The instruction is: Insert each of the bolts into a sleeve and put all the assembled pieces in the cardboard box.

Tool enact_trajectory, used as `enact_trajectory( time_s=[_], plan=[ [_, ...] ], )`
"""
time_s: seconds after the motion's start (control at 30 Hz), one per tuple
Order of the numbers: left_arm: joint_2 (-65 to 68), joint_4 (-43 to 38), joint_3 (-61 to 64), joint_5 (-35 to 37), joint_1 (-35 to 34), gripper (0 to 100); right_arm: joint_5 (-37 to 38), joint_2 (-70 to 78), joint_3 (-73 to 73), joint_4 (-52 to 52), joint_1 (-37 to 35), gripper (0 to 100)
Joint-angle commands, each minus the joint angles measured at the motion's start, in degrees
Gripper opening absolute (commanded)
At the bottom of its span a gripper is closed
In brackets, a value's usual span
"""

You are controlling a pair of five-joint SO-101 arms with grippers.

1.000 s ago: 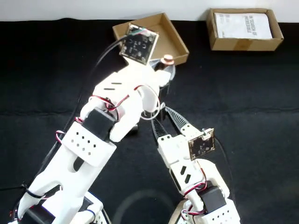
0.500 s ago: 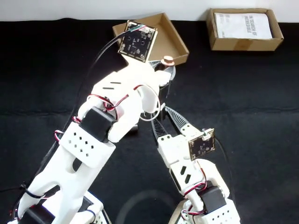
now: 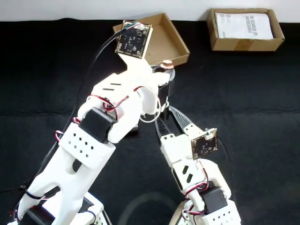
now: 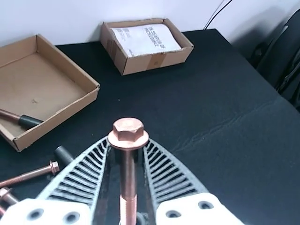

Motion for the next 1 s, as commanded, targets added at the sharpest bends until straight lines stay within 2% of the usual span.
enact_trajectory(
  time_s=[0.0, 0.23, 0.53, 0.73, 0.97],
  plan=[
    [-0.4, 0.2, -2.7, 0.2, 0.7, 1, 0.2, -1.1, -0.8, -1.5, 1.5, 0.7],
    [-0.4, 0.2, -2.5, 0.3, 0.7, 1, 0.2, -1.1, -0.8, -1.5, 1.5, 0.7],
    [0.1, 0.1, -2.4, 0.3, 5.9, 1, 0.2, -1.1, -0.8, -1.5, 1.5, 0.7],
    [-0.4, 0.5, 0.5, 0.3, 5.8, 1, 0.2, -1.1, -0.8, -1.5, 1.5, 0.7],
    [-4.9, 8.7, 6.0, 0.2, 6.0, 1, 0.2, -1.1, -0.8, -1.5, 2.9, 0.7]
  ],
)
